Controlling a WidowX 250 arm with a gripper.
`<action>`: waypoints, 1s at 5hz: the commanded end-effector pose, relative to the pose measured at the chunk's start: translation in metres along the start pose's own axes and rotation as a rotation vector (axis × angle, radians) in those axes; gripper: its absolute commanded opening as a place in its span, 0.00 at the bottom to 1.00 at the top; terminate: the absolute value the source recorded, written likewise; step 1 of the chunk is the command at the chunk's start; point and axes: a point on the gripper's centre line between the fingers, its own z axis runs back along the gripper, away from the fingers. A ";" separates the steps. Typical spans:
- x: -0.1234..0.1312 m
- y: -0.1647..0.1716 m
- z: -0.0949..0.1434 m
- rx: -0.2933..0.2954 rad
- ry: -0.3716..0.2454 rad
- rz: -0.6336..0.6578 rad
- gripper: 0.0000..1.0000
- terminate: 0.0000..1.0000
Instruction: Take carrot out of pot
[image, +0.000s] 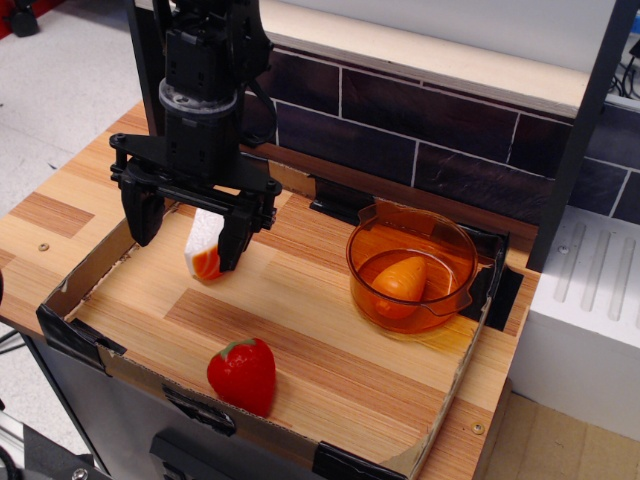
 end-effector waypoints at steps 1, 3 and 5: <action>0.000 0.000 0.000 0.000 0.000 0.000 1.00 0.00; 0.009 -0.022 0.033 -0.076 -0.010 0.001 1.00 0.00; 0.029 -0.066 0.057 -0.140 -0.024 -0.081 1.00 0.00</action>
